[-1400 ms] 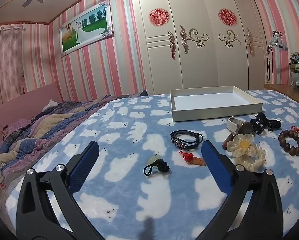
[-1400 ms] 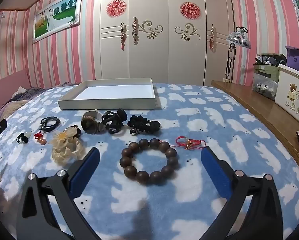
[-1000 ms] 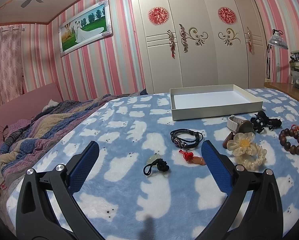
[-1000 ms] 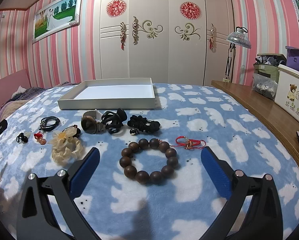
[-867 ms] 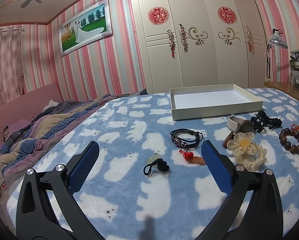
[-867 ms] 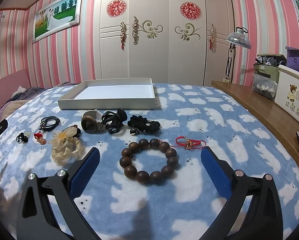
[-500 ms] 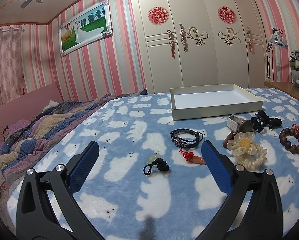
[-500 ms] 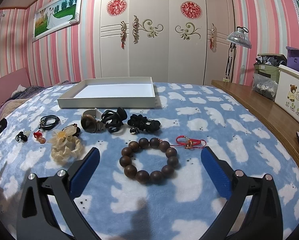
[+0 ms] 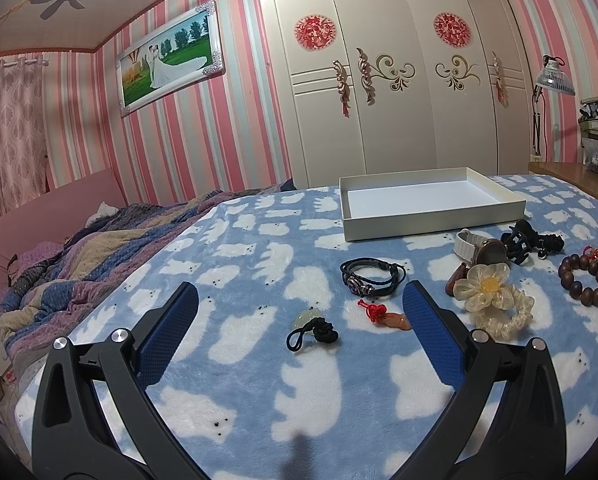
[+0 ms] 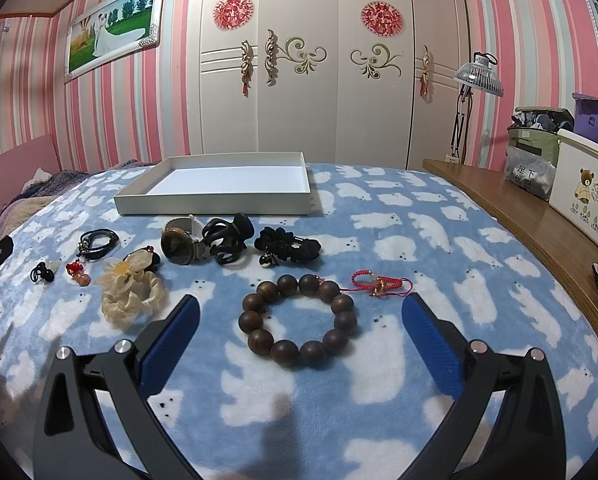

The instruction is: Organize jewelry

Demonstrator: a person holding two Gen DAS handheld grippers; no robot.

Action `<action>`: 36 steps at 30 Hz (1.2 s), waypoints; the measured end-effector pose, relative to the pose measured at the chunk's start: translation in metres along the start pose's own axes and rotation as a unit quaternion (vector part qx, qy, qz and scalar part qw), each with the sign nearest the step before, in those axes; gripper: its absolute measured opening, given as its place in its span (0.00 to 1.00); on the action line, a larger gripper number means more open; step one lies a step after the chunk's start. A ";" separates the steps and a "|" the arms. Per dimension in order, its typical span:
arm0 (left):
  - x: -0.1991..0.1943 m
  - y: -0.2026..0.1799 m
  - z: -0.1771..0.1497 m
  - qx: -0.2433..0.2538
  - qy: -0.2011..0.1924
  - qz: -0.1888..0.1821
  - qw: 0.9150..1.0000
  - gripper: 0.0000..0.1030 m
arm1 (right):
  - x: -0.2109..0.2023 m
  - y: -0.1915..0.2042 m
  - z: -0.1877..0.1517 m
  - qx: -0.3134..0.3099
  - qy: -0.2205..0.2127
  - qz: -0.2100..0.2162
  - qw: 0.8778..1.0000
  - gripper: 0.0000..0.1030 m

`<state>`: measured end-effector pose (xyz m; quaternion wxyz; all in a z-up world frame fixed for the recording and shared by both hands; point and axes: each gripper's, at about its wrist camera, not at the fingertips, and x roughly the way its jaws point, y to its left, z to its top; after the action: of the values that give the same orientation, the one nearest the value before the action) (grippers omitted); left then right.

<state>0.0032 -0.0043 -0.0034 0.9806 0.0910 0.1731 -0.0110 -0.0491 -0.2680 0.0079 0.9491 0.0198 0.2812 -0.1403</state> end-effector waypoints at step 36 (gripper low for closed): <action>0.021 -0.086 0.013 0.006 0.101 -0.118 0.988 0.86 | 0.016 -0.065 0.017 0.054 0.014 -0.041 0.998 0.85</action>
<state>0.0224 -0.0909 -0.0135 0.9493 0.0767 0.2810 -0.1187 -0.0455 -0.3366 0.0165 0.9360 0.0610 0.2872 -0.1939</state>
